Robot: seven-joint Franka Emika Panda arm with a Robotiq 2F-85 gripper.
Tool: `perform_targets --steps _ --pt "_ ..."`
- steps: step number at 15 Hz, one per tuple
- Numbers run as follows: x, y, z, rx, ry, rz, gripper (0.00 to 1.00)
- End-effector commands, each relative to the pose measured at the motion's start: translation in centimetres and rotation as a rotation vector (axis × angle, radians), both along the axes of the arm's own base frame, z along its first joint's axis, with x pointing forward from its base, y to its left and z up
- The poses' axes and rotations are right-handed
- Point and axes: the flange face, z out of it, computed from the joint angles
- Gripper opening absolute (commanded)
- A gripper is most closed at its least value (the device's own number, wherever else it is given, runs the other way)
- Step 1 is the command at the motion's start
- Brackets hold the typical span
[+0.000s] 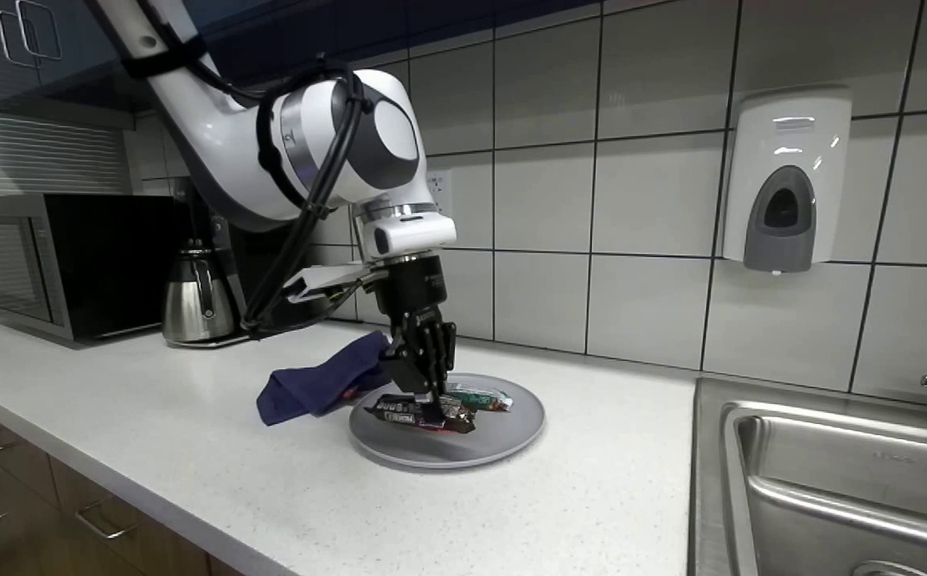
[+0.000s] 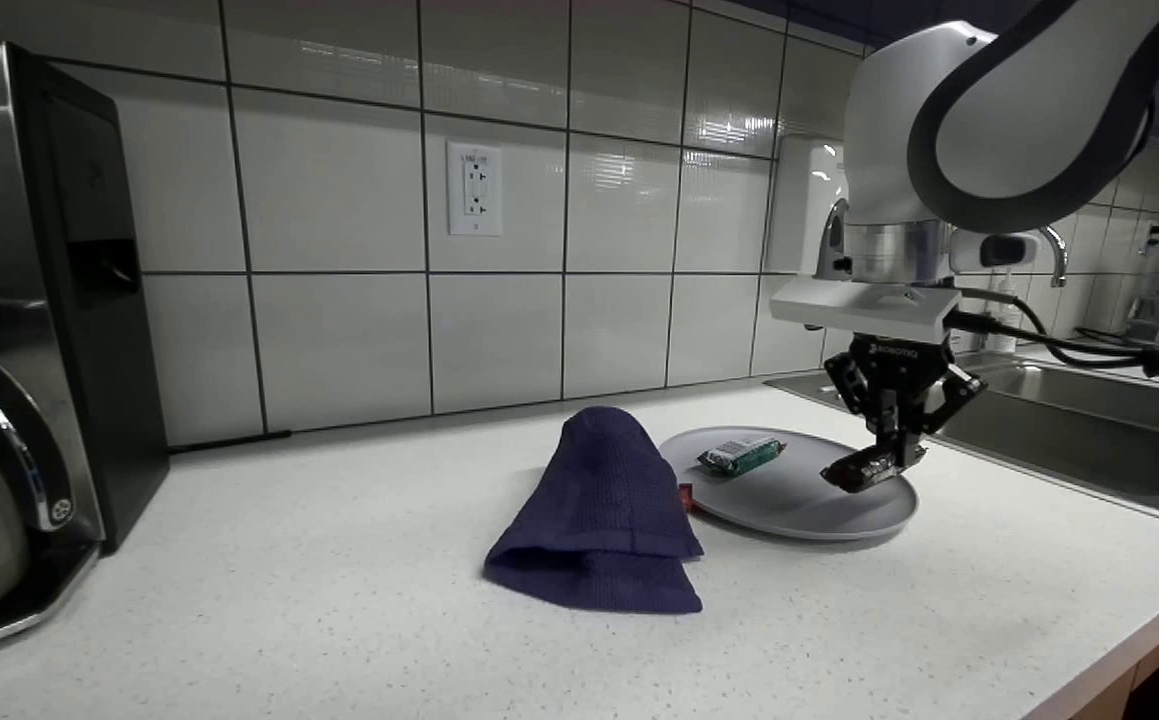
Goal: Move the towel to the counter, then place the snacks onto it
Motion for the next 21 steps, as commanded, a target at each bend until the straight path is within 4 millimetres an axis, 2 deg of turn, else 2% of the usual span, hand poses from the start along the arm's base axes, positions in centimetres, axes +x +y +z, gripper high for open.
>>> perform_targets --steps 1,6,7,10,15,16,21 --pt "1.6 0.3 -0.5 -0.024 0.015 0.037 0.04" --pt "2.7 0.9 -2.0 -0.03 0.034 0.053 0.04" --pt "2.9 1.1 -2.3 -0.031 0.041 0.053 0.37" --pt "3.2 1.5 -2.6 -0.046 0.041 0.06 0.55" --pt "3.0 2.0 -1.7 -0.056 0.026 0.111 0.93" --pt "2.7 2.1 -1.4 -0.062 0.03 0.131 0.99" --pt "1.1 2.0 -0.2 -0.056 0.035 0.254 1.0"
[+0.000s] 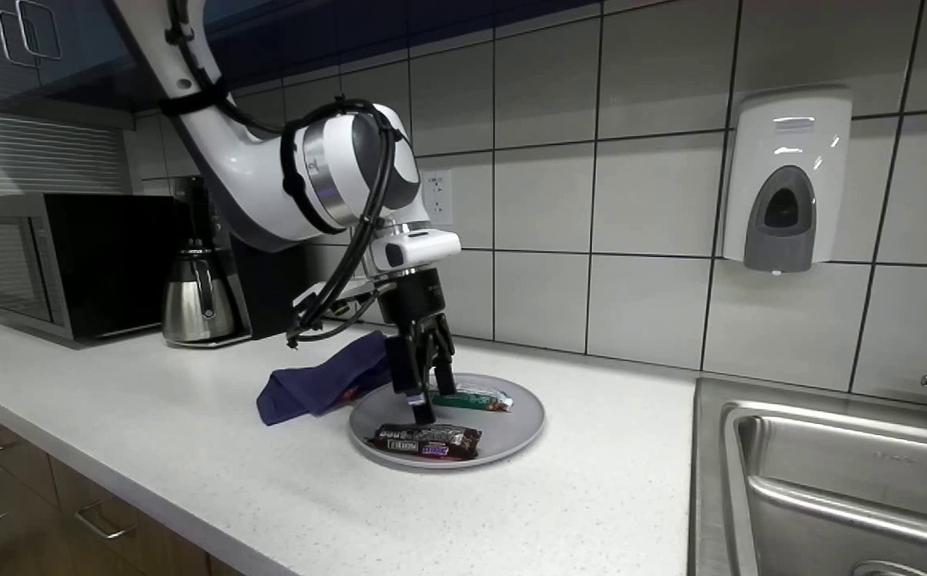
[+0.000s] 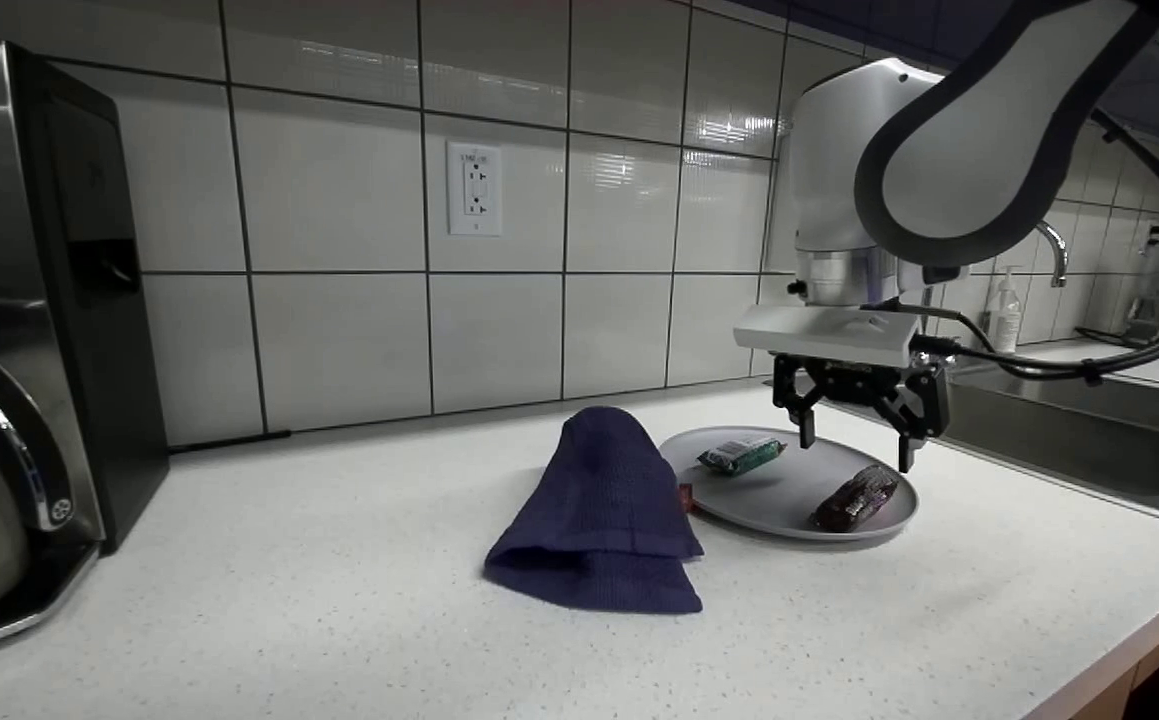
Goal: Move the towel to the counter, then place the snacks onto it
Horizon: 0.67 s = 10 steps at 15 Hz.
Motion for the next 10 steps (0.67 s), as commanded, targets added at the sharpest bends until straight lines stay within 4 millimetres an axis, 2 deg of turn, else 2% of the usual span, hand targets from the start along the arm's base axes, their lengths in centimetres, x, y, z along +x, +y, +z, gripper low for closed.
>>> perform_targets --steps 1,10 --pt "-2.2 -0.3 1.9 -0.012 0.007 0.107 1.0" --pt "-8.3 -0.1 5.4 -0.054 0.021 0.333 1.0"
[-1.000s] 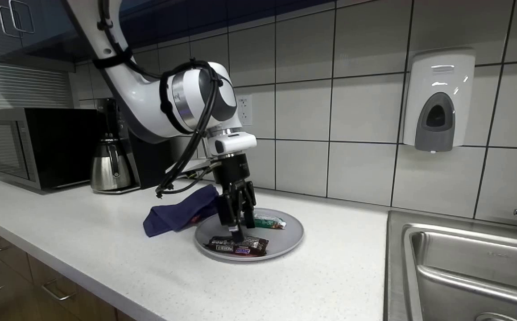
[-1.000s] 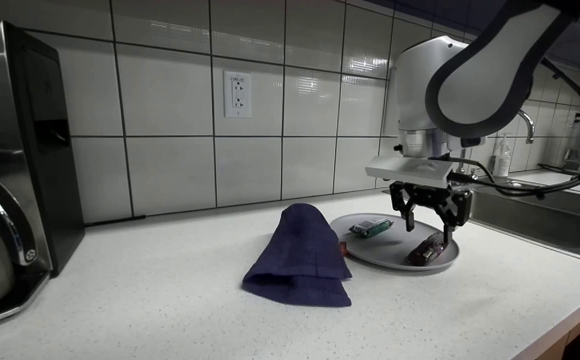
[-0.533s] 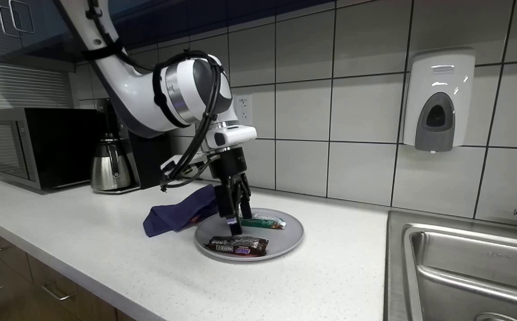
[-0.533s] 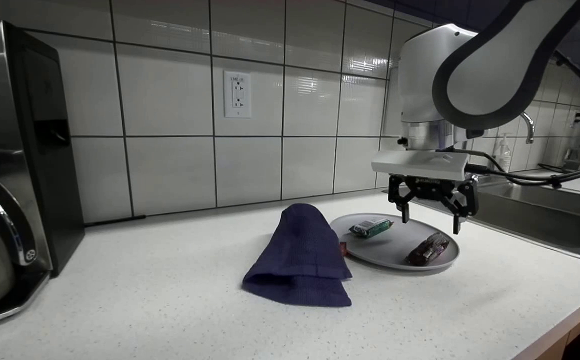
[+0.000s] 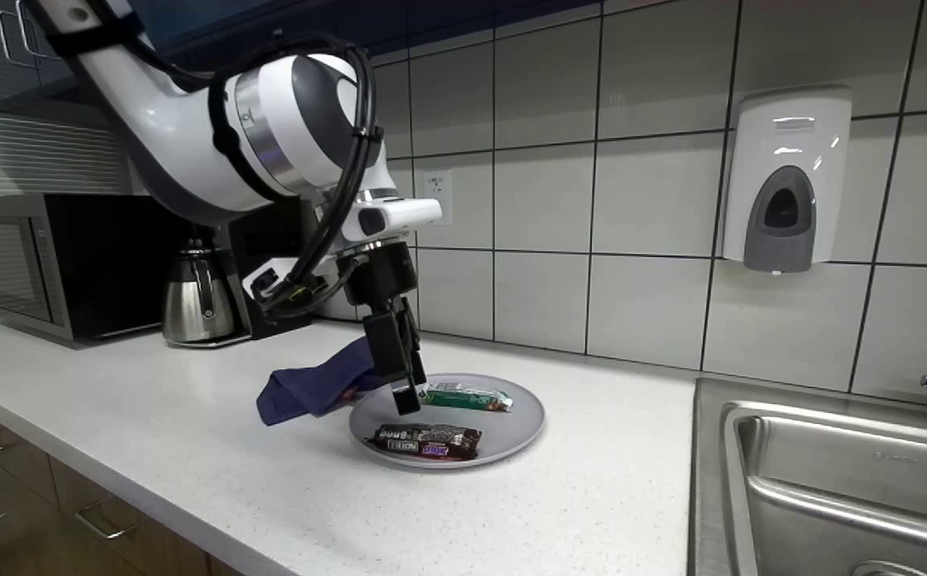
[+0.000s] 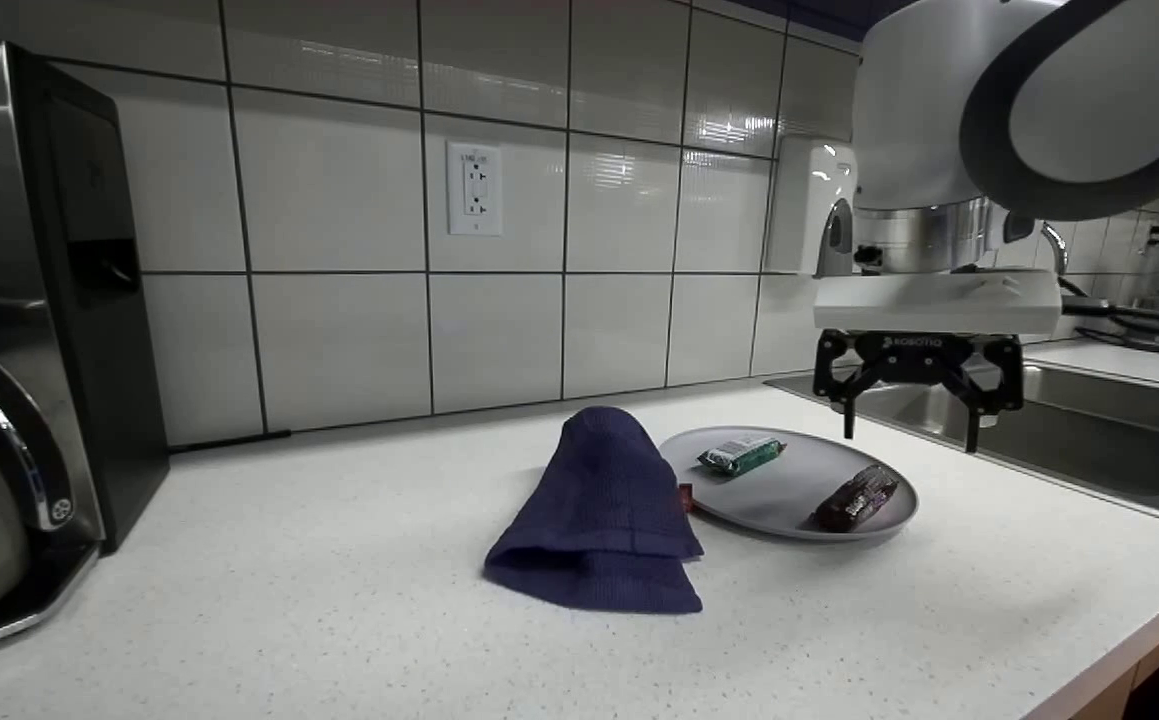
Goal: Move the towel to the counter, then place the snacks onto it
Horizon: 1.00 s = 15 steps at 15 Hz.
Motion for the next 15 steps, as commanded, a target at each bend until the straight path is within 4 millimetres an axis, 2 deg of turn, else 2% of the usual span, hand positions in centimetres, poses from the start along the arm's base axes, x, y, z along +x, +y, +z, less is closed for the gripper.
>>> perform_targets --steps 1,8,9,15 --pt "-3.6 -0.2 2.6 -0.024 -0.011 0.093 1.0" --pt "-8.1 -0.8 5.5 -0.04 -0.03 0.197 1.0" --pt "-5.9 -0.4 4.3 -0.023 -0.027 0.164 1.0" --pt "-6.2 -0.3 4.1 -0.025 -0.023 0.165 1.0"
